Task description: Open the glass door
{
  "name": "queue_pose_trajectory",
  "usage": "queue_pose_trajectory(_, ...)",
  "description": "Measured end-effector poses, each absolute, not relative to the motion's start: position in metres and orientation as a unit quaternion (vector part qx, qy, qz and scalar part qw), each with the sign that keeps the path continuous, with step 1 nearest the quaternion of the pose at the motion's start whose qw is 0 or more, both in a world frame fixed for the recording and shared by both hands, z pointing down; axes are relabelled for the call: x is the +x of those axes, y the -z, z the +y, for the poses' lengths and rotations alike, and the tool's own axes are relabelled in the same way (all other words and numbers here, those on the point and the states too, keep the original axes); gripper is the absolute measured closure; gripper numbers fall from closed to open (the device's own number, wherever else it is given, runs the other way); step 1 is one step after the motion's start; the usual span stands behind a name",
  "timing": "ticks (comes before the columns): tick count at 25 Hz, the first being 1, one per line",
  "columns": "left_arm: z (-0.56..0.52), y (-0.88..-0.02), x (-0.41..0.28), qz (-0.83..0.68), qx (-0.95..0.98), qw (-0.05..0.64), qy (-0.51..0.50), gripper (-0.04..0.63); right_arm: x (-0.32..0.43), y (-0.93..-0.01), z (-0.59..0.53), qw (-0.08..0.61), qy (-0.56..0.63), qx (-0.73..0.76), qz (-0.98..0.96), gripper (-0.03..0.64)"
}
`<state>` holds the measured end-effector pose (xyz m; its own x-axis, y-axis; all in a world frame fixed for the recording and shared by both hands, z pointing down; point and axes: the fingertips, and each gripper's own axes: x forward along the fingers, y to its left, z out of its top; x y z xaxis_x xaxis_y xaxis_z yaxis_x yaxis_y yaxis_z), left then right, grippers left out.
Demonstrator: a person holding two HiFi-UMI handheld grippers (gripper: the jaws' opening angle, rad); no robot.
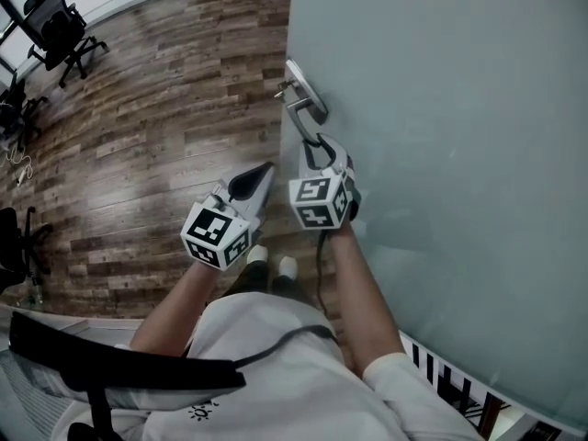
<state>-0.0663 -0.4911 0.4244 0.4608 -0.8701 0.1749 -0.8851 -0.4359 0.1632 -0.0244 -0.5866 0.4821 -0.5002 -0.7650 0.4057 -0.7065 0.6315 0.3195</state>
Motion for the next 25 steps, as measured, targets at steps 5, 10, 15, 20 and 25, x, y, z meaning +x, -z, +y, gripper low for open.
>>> queue_pose_trajectory(5, -0.489, -0.407, -0.070, -0.478, 0.872, 0.106, -0.024, 0.593, -0.024, -0.471, -0.578, 0.264, 0.047, 0.444, -0.855, 0.494)
queue_pose_trajectory(10, -0.489, -0.399, -0.080, -0.455, 0.885, 0.101, -0.015, 0.594, -0.027, -0.465, -0.573, 0.267, 0.048, 0.462, -0.844, 0.494)
queue_pose_trajectory(15, -0.523, -0.401, -0.051, -0.440, 0.892, 0.100, -0.018, 0.594, 0.007, -0.468, -0.606, 0.265, 0.045, 0.479, -0.836, 0.494)
queue_pose_trajectory(20, -0.566, -0.412, -0.015, -0.428, 0.897, 0.104, -0.026, 0.594, 0.044, -0.481, -0.648, 0.263, 0.034, 0.490, -0.830, 0.494)
queue_pose_trajectory(25, -0.555, -0.399, -0.031, -0.417, 0.903, 0.100, -0.019, 0.594, 0.038, -0.465, -0.636, 0.269, 0.041, 0.509, -0.817, 0.494)
